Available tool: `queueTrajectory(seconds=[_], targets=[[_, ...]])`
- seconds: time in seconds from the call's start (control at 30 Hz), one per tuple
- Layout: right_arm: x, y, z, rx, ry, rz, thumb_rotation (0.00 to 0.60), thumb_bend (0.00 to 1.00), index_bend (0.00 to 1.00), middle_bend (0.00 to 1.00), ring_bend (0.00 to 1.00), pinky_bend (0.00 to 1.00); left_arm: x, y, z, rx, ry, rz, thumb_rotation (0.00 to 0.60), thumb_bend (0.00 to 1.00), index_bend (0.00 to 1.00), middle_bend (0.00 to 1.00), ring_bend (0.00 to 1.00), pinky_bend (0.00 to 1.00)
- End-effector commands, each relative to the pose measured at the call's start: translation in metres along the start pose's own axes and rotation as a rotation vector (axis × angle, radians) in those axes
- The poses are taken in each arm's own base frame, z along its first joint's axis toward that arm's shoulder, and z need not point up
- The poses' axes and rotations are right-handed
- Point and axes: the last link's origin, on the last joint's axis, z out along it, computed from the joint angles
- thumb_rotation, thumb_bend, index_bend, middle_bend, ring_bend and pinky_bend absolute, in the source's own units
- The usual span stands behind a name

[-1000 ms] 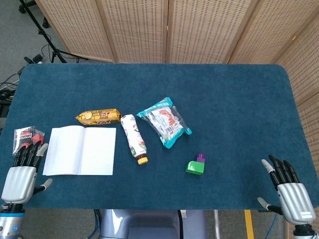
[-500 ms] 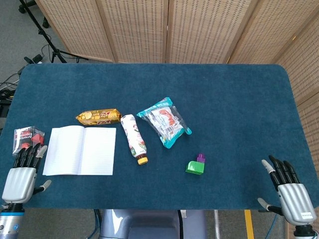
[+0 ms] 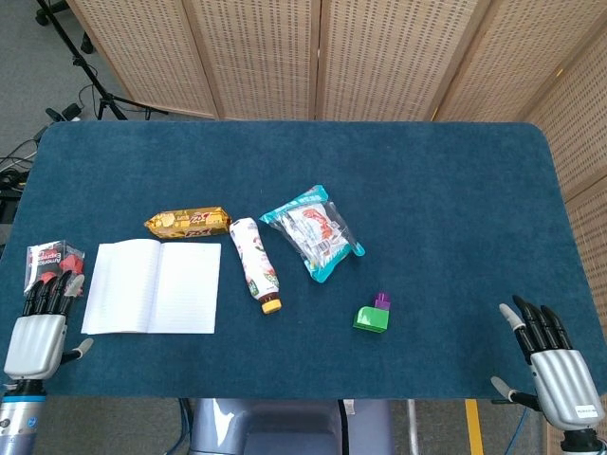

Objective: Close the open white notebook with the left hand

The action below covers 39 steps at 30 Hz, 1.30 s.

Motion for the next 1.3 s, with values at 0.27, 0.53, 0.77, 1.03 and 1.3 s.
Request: queueTrajectory(seconds=[0.27, 0.53, 0.77, 1.03, 1.3], targets=[[0.002, 0.000, -0.001, 0.003, 0.019, 0.006, 0.600, 0.04, 0.00, 0.00, 0.00, 0.00, -0.023, -0.009, 0.014, 0.019, -0.034, 0.010, 0.600, 0.13, 0.00, 0.00, 0.00, 0.00], [0.004, 0.000, -0.003, 0.009, 0.027, 0.013, 0.600, 0.04, 0.00, 0.00, 0.00, 0.00, -0.034, -0.008, 0.021, 0.019, -0.048, 0.015, 0.600, 0.14, 0.00, 0.00, 0.00, 0.00], [0.006, 0.001, -0.003, 0.004, 0.030, 0.019, 0.600, 0.04, 0.00, 0.00, 0.00, 0.00, -0.040, -0.005, 0.020, 0.010, -0.064, 0.018, 0.600, 0.14, 0.00, 0.00, 0.00, 0.00], [0.006, 0.001, -0.003, 0.006, 0.028, 0.020, 0.600, 0.04, 0.00, 0.00, 0.00, 0.00, -0.043, -0.001, 0.023, 0.002, -0.067, 0.022, 0.600, 0.14, 0.00, 0.00, 0.00, 0.00], [0.008, -0.001, -0.005, 0.016, 0.042, 0.020, 0.600, 0.04, 0.00, 0.00, 0.00, 0.00, -0.047, 0.000, 0.025, 0.006, -0.080, 0.015, 0.600, 0.14, 0.00, 0.00, 0.00, 0.00]])
